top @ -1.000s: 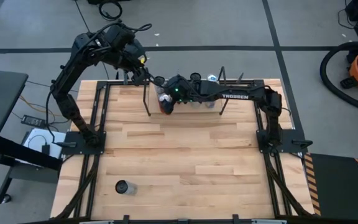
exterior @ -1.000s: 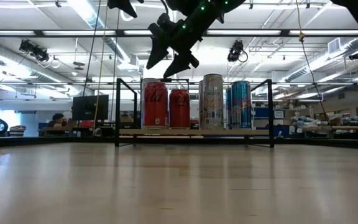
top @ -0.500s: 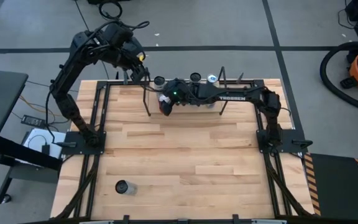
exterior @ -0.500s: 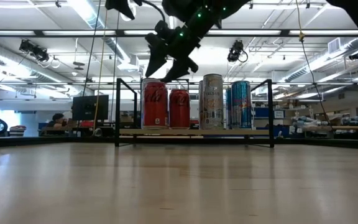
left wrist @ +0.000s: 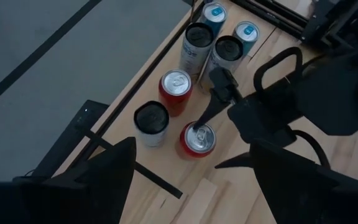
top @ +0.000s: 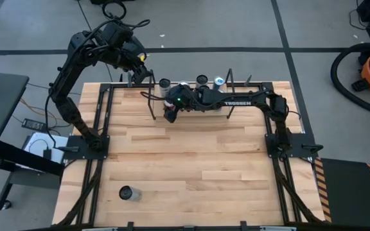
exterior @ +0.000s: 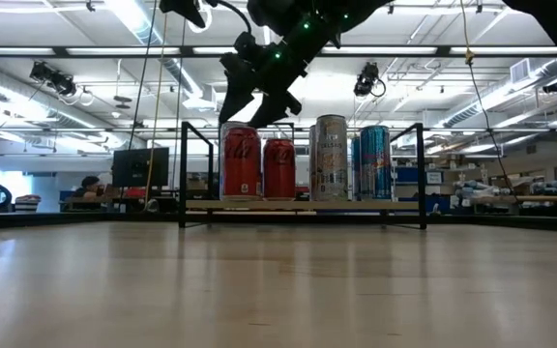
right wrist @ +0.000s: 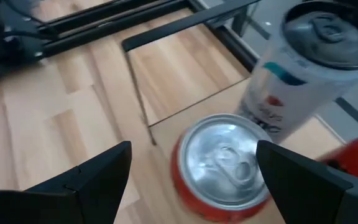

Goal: Place canned beverage on shelf
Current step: Put the red-black soda can aligned with the other red-black soda can on the shelf

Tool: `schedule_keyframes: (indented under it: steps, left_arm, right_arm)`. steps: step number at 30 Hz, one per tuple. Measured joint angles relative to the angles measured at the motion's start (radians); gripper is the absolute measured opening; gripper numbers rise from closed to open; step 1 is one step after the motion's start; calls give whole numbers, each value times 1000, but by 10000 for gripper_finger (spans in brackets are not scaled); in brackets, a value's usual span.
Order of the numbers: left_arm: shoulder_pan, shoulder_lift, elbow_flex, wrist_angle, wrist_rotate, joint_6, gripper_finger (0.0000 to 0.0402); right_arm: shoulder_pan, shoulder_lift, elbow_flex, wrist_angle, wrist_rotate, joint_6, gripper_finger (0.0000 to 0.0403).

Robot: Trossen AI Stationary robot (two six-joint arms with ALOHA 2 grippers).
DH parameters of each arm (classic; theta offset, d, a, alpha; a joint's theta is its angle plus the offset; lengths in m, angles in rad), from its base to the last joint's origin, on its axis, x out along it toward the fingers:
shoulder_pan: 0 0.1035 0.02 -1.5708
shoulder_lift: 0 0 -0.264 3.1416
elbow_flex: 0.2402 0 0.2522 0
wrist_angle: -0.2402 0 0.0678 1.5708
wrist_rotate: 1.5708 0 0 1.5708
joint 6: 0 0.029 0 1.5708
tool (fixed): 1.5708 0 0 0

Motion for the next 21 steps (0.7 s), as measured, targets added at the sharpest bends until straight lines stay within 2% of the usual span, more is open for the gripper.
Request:
schedule_keyframes:
  steps: [3, 8, 21]
  left_arm:
    - [0, 2, 0, 0, 0, 0, 316]
    - [1, 2, 0, 0, 0, 0, 316]
    - [0, 2, 0, 0, 0, -1, 315]
  right_arm:
    - [7, -3, 15, -10, -8, -1, 354]
    - [9, -10, 41, -29, 66, -23, 354]
    - [-26, -3, 15, -52, 12, 0, 354]
